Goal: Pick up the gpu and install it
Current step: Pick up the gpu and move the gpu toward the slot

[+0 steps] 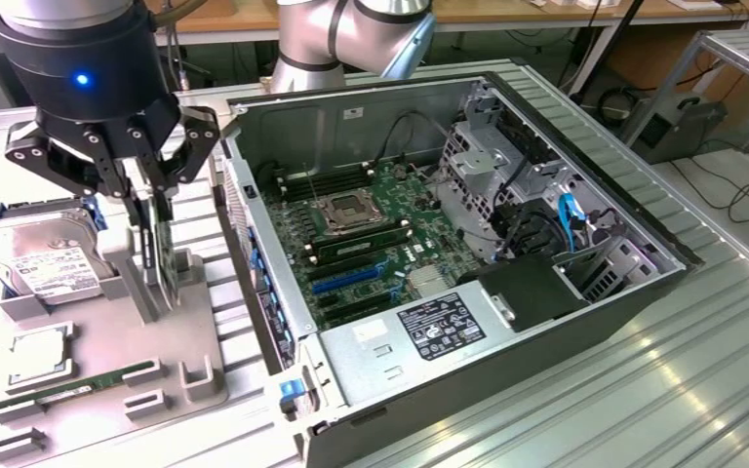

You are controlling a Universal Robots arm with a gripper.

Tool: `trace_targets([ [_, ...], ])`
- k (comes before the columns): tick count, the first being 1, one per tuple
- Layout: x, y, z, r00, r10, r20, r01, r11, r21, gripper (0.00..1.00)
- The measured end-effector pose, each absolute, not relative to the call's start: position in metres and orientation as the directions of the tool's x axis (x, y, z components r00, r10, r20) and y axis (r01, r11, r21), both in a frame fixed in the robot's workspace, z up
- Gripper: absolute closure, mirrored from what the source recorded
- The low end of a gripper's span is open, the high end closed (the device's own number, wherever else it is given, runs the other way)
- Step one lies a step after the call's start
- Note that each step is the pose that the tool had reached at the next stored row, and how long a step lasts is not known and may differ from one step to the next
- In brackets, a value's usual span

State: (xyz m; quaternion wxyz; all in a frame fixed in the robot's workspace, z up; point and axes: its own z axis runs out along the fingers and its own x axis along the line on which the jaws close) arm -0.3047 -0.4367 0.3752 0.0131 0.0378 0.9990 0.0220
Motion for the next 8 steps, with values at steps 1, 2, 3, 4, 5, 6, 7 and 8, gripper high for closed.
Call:
trace_targets([
  [1, -0.3047, -0.4367, 0.3766, -0.997, 0.076, -0.024, 0.075, 0.996, 0.045, 0.73],
  [2, -0.3047, -0.4366, 0.3776, -0.997, 0.076, -0.024, 0.075, 0.996, 0.045, 0.73],
  [3, -0.3047, -0.4366, 0.3784, -0.997, 0.076, -0.025, 0.075, 0.996, 0.045, 0.73],
  [4, -0.3047, -0.4366, 0.3791, -0.997, 0.076, -0.025, 0.075, 0.996, 0.045, 0.73],
  [5, -0.3047, -0.4366, 0.3799, -0.997, 0.076, -0.024, 0.075, 0.996, 0.045, 0.73],
  [6, -0.3047, -0.4366, 0.3807, -0.997, 0.076, -0.025, 0.075, 0.996, 0.045, 0.73],
  [7, -0.3047, -0.4366, 0.3815, -0.997, 0.076, -0.024, 0.075, 0.996, 0.045, 0.73],
  [8, -0.3047, -0.4365, 0.3823, -0.997, 0.076, -0.024, 0.075, 0.996, 0.045, 0.73],
])
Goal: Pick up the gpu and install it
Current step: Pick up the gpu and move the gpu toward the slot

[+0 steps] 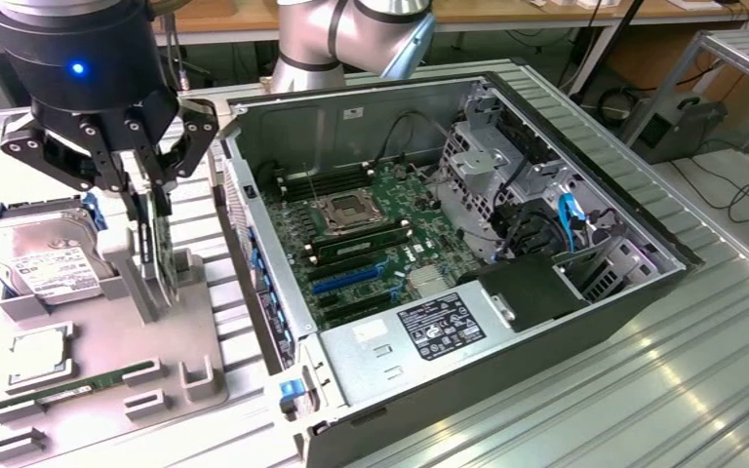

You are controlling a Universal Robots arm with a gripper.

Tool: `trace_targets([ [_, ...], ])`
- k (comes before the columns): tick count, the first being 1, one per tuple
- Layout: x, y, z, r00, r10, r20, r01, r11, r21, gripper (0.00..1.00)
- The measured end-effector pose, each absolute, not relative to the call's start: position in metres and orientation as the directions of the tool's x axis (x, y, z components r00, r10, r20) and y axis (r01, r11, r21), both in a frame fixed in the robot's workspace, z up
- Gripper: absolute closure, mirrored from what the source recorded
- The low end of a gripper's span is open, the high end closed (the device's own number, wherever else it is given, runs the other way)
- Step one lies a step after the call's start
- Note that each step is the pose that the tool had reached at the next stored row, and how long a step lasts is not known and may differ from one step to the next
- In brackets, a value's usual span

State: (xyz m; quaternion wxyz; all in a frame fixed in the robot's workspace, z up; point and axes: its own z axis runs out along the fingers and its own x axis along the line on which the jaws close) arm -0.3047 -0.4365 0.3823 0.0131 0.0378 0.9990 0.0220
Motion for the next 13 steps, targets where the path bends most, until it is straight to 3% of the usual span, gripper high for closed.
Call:
trace_targets([
  [13, -0.305, -0.436, 0.404, -0.997, 0.076, -0.024, 0.075, 0.996, 0.045, 0.73],
])
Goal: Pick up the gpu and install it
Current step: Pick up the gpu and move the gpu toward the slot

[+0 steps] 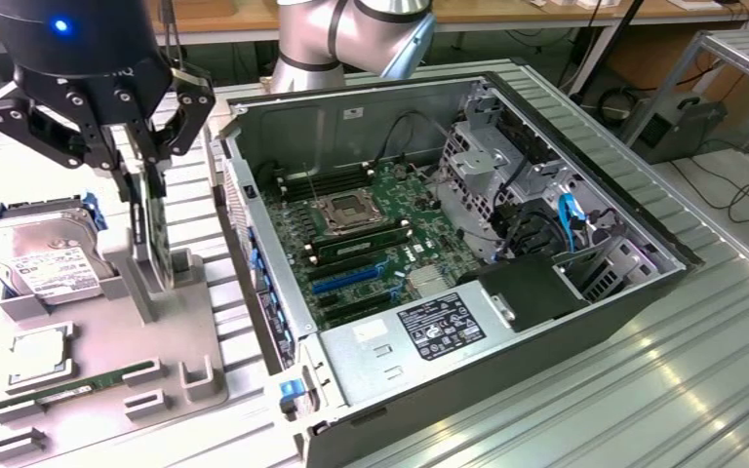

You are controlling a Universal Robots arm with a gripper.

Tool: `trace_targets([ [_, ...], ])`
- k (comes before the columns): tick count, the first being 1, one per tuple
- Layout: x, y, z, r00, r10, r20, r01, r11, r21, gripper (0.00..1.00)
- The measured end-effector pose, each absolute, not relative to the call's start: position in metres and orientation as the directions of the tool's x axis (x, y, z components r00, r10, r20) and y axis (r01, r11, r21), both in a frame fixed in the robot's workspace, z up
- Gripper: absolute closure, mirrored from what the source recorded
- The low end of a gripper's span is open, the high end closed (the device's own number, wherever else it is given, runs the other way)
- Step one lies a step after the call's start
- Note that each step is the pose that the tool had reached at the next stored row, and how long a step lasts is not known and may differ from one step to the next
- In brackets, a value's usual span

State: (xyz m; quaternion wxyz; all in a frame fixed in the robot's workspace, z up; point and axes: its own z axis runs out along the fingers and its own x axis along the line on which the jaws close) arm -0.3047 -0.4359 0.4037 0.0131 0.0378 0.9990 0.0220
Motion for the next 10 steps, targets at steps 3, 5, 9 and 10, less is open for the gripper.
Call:
trace_targets([
  [3, -0.3047, -0.4359, 0.4057, -0.997, 0.076, -0.025, 0.075, 0.996, 0.045, 0.73],
  [5, -0.3047, -0.4359, 0.4061, -0.997, 0.076, -0.025, 0.075, 0.996, 0.045, 0.73],
  [9, -0.3047, -0.4359, 0.4062, -0.997, 0.076, -0.024, 0.075, 0.996, 0.045, 0.73],
  [10, -0.3047, -0.4359, 0.4062, -0.997, 0.076, -0.024, 0.075, 0.996, 0.045, 0.73],
])
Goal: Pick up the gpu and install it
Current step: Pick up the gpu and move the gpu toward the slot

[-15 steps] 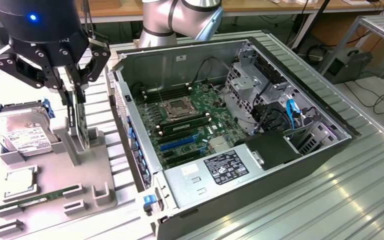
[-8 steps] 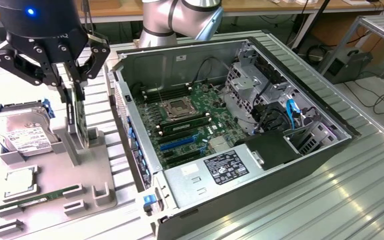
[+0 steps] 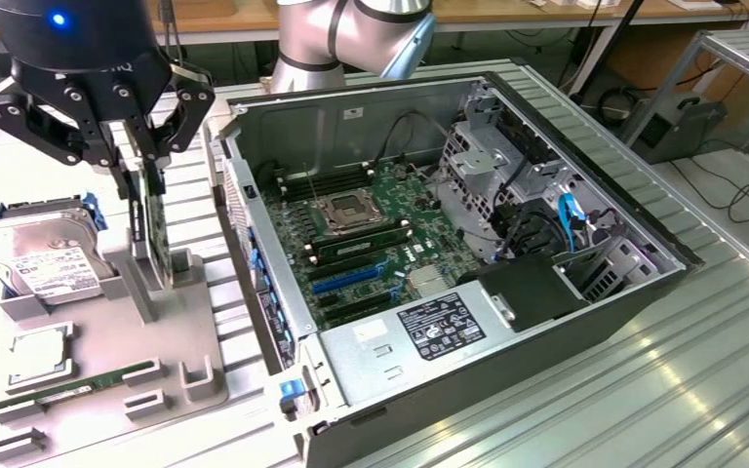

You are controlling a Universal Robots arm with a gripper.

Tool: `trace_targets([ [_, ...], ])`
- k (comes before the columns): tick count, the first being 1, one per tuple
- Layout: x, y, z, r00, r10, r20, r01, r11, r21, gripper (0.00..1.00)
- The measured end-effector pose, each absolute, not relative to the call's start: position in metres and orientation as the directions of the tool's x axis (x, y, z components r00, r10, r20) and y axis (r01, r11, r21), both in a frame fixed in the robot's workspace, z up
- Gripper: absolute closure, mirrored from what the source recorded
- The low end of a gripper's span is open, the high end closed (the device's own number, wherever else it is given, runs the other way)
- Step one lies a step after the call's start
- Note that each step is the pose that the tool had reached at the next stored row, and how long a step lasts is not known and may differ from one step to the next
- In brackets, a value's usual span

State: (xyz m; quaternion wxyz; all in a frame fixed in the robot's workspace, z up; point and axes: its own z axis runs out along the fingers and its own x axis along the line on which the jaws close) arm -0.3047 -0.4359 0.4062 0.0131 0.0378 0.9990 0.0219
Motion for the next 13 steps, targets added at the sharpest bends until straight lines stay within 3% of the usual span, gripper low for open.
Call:
trace_targets([
  [13, -0.2982, -0.4359, 0.4088, -0.997, 0.076, -0.024, 0.075, 0.996, 0.045, 0.73],
])
